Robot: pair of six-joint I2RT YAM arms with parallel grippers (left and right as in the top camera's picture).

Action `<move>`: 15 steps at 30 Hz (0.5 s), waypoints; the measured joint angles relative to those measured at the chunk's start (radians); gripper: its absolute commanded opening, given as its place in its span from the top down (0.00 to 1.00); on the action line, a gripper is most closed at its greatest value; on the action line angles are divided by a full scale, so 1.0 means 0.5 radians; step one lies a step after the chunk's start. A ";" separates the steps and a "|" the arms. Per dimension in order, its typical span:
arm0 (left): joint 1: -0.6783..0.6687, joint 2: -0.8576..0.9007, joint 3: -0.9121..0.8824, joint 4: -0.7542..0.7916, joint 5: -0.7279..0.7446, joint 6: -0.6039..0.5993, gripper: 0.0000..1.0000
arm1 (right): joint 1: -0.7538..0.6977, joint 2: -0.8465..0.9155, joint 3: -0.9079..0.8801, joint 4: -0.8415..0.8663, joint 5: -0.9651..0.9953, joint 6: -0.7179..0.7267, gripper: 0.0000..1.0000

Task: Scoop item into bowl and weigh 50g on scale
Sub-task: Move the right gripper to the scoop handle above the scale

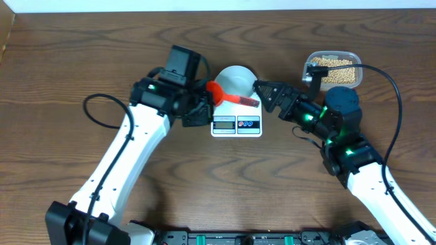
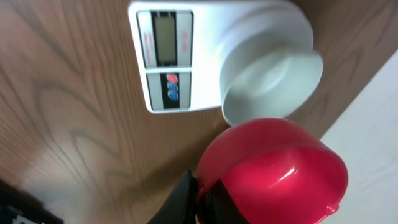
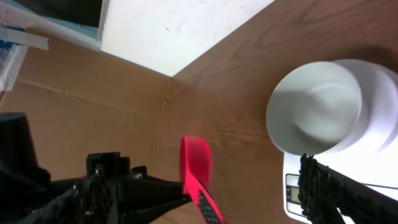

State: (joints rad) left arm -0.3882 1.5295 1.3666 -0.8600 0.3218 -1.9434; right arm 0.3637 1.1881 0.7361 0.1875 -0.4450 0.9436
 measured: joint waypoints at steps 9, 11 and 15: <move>-0.047 0.000 0.000 0.096 -0.027 -0.072 0.93 | 0.048 0.000 0.000 -0.047 0.049 0.022 0.13; -0.047 0.000 0.000 0.099 -0.027 -0.081 0.92 | 0.048 0.000 0.000 -0.054 0.045 0.022 0.12; -0.055 0.000 0.000 0.105 -0.028 -0.086 0.92 | 0.063 0.000 0.000 -0.054 0.026 0.022 0.13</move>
State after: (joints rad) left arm -0.4156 1.5295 1.3666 -0.8078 0.3077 -1.9865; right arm 0.3954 1.1881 0.7361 0.1604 -0.4320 0.9546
